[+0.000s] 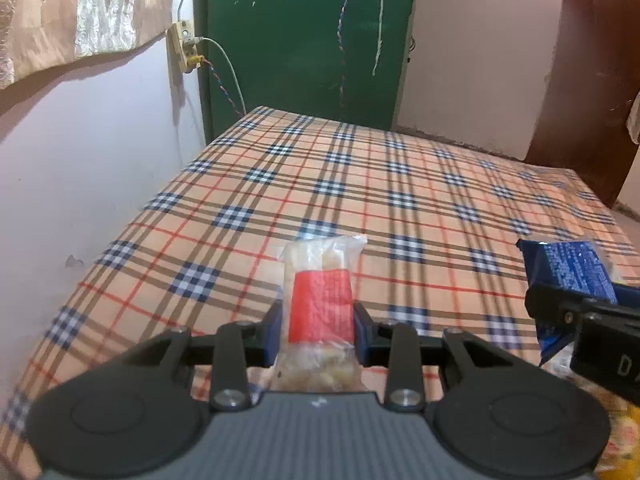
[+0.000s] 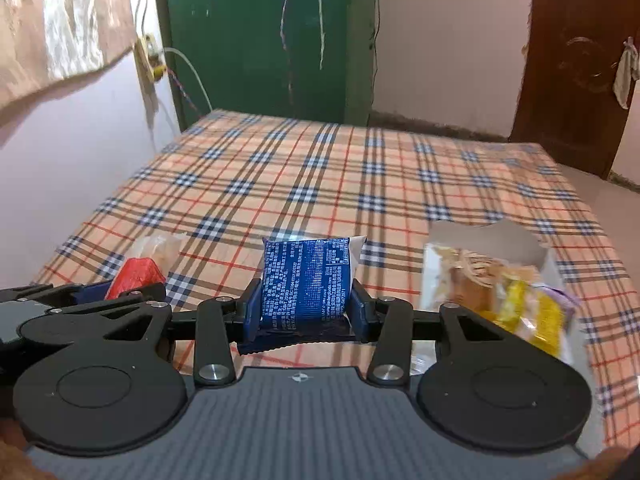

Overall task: Organize snacks
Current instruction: 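Carry the bread roll and blue snack over the white box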

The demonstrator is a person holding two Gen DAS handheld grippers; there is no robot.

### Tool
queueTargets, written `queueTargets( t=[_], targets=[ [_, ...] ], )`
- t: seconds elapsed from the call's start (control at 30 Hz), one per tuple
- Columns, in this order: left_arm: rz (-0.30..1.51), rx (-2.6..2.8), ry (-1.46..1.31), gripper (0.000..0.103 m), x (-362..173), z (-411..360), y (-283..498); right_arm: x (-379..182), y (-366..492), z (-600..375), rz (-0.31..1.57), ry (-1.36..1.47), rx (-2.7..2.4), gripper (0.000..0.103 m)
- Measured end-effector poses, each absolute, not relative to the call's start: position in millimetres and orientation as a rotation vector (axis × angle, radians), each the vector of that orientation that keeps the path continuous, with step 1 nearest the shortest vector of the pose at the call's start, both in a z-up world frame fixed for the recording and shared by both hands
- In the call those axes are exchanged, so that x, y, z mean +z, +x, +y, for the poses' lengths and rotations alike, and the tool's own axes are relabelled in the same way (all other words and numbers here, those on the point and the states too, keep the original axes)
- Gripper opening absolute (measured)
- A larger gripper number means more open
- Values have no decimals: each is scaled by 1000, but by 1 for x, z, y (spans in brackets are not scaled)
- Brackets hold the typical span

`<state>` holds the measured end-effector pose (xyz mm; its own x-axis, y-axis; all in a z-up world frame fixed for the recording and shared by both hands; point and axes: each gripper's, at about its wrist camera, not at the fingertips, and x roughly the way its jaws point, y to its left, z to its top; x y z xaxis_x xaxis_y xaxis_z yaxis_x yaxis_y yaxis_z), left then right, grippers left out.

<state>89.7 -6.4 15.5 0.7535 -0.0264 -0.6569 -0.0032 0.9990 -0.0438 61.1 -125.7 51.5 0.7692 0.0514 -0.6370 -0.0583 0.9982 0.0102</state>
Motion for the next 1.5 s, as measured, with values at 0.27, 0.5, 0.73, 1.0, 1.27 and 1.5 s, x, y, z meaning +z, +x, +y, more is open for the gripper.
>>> queueTargets(
  t=[0.27,0.5,0.73,1.0,1.27,1.5],
  targets=[
    [693,-52,-22,33,34,-35,58,76,2,-148,629,-48,44,55],
    [673,-120,4,33,45,-66,34,83,-37,-187,613,-8,0,55],
    [671,-213,21,33,49,-101,21,83,-66,-232,594,22,-73,55],
    [656,-317,59,33,52,-141,16,89,-89,-286,567,67,-145,55],
    [658,-380,78,33,53,-170,21,98,-103,-336,555,101,-187,55],
    [645,-394,97,33,59,-190,38,103,-88,-354,566,122,-172,55]
  ],
)
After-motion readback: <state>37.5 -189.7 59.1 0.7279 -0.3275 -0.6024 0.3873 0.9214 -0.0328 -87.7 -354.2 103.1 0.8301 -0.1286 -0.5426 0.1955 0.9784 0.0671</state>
